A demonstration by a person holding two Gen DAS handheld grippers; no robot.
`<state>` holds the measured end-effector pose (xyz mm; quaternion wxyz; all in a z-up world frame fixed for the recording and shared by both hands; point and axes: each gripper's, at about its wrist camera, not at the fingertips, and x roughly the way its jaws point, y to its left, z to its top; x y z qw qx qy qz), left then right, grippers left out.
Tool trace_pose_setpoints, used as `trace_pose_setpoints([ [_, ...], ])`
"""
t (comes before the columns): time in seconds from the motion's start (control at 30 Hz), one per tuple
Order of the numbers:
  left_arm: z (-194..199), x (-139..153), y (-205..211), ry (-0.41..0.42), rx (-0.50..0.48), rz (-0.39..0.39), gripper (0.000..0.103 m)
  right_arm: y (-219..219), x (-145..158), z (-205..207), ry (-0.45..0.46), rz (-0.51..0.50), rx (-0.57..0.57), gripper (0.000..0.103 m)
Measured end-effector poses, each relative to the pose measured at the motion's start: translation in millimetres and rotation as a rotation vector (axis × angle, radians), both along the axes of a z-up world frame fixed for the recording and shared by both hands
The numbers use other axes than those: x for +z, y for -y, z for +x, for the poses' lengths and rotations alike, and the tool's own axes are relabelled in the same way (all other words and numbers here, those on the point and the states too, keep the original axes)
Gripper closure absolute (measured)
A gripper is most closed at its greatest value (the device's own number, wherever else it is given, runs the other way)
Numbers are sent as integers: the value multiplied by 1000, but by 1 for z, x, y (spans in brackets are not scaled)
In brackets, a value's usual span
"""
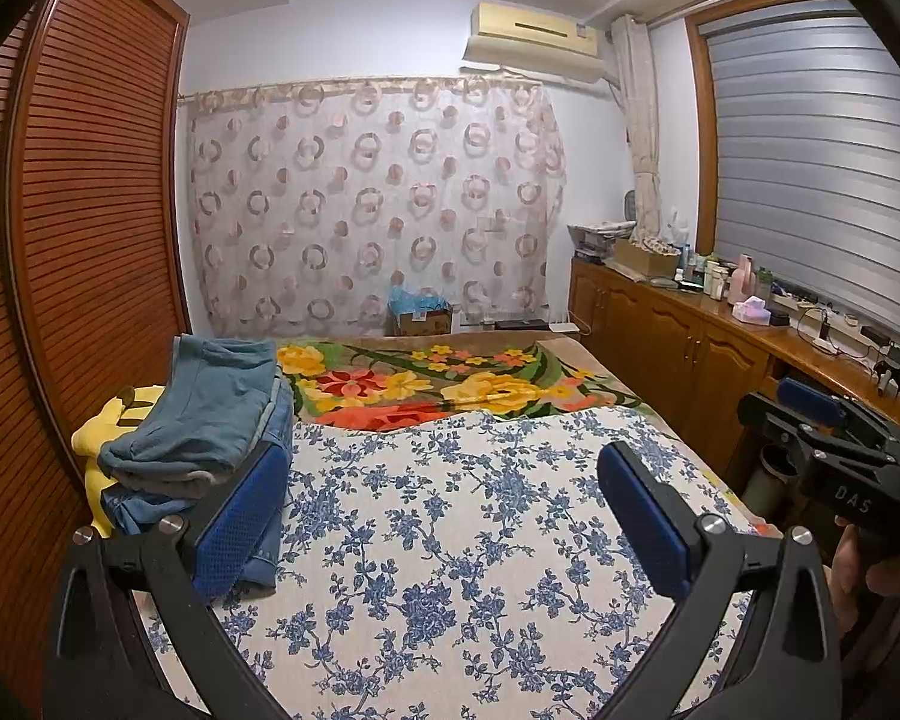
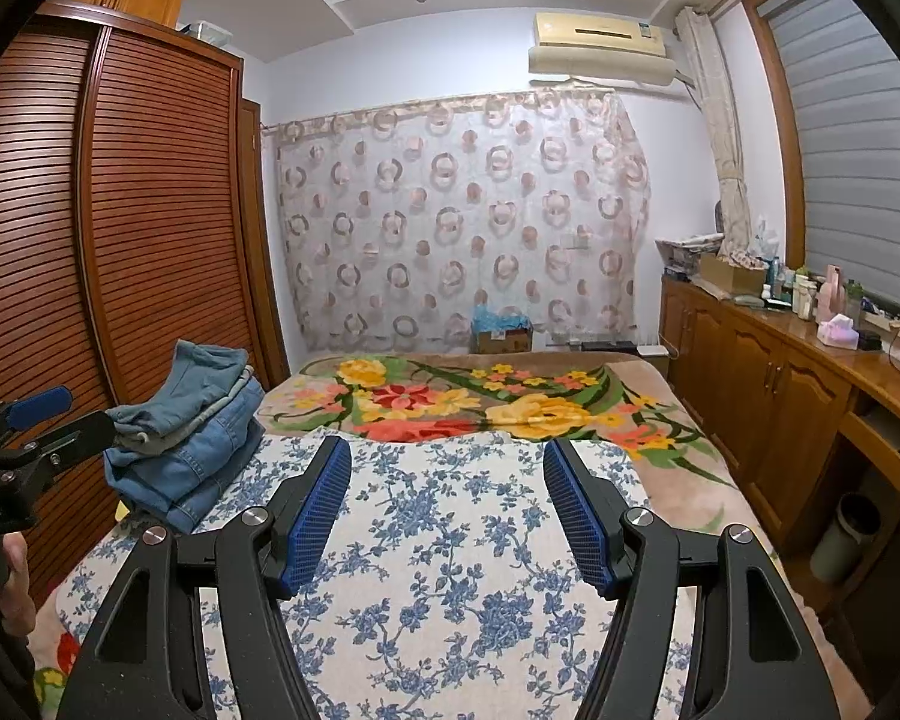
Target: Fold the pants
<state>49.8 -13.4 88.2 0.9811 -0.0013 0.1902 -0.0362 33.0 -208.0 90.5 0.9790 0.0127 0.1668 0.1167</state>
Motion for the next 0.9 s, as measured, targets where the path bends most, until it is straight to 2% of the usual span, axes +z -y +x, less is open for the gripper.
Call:
trace_pose_setpoints([
  [0.9, -1, -2, 1, 2, 1, -1, 0, 3, -1, 3, 3, 4, -2, 34],
])
